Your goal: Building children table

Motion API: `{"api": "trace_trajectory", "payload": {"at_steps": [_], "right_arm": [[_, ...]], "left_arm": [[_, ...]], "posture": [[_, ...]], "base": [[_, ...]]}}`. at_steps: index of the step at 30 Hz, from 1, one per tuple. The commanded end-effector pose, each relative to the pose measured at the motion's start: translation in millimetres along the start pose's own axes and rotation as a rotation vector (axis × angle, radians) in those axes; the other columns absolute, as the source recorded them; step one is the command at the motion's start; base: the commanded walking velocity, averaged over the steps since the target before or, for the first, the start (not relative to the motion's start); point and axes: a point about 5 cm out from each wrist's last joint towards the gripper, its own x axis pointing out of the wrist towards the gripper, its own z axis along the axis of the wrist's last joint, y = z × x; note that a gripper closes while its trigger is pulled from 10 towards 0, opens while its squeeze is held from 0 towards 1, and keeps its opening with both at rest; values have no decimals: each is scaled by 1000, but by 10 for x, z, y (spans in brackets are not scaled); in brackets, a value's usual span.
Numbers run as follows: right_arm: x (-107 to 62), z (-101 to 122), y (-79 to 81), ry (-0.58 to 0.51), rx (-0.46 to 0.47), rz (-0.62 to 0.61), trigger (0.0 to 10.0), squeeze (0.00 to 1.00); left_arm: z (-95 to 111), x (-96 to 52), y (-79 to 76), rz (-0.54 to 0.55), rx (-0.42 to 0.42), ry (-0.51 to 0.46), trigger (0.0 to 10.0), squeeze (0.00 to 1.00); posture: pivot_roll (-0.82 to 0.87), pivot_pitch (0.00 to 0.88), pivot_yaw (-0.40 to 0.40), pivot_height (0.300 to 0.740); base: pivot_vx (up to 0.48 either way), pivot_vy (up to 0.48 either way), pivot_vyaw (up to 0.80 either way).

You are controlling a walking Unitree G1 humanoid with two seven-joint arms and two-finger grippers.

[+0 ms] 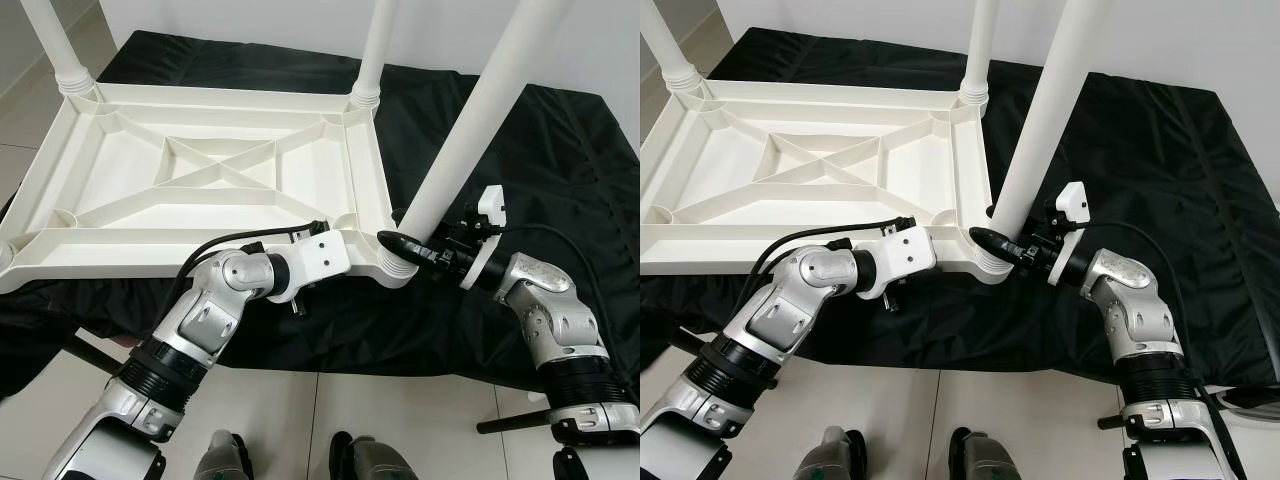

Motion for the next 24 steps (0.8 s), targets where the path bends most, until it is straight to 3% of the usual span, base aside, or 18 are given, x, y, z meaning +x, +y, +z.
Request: {"api": "trace_trajectory", "payload": {"at_steps": [1,9,15,24], "right_arm": [[-66,-79,-2,14,38,-31,10000,0],[-27,-86,115,-24,44,-80,10000,0],[72,-54,304,-86,45,-204,10000,0],[164,-84,417,-71,27,-323,10000,0]], "left_arm": [[122,-36,73,51,50,-45,10000,0],[118,-38,70,53,48,-44,10000,0],[111,-39,55,53,46,-44,10000,0],[120,-26,41,48,49,-48,10000,0]], "posture": [[-32,162,-54,740],[-29,160,-62,740],[-29,156,-69,740],[-29,147,-75,740]], "base": [[0,0,0],[0,0,0],[0,0,0],[0,0,0]]}}
